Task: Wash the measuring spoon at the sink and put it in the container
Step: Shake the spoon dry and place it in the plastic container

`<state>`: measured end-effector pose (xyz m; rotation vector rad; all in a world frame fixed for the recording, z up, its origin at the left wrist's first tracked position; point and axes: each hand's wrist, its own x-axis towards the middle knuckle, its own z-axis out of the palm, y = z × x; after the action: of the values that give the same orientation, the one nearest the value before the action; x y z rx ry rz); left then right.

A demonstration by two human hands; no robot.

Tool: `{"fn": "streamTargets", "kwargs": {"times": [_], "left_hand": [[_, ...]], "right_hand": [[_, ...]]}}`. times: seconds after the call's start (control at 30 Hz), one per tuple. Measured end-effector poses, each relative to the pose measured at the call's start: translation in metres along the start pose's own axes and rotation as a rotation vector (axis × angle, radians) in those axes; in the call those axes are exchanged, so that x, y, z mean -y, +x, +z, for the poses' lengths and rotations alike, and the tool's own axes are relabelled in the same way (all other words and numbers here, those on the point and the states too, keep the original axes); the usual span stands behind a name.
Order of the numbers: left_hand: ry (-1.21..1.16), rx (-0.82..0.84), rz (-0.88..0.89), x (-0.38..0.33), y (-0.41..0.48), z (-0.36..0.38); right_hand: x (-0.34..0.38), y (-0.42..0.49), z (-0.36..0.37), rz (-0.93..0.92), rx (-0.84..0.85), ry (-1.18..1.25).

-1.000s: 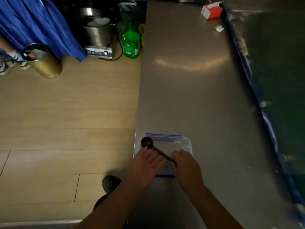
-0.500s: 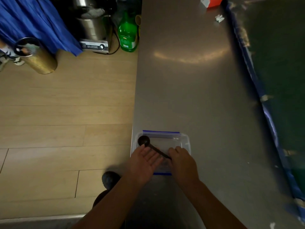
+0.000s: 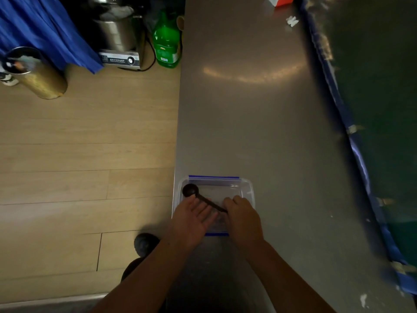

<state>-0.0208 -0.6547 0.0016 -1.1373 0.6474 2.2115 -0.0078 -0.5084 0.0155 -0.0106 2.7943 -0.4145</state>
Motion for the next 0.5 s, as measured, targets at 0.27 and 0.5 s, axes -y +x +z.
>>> {"fn": "streamTargets", "kwargs": {"times": [0.27, 0.5], "left_hand": [[0.001, 0.012, -0.008, -0.0005, -0.0004, -0.0013], [0.007, 0.010, -0.001, -0.0001, -0.0014, -0.0008]], "right_hand": [[-0.0010, 0.0028, 0.0036, 0.015, -0.024, 0.007], [-0.0028, 0.0033, 0.0058, 0.003, -0.022, 0.001]]}}
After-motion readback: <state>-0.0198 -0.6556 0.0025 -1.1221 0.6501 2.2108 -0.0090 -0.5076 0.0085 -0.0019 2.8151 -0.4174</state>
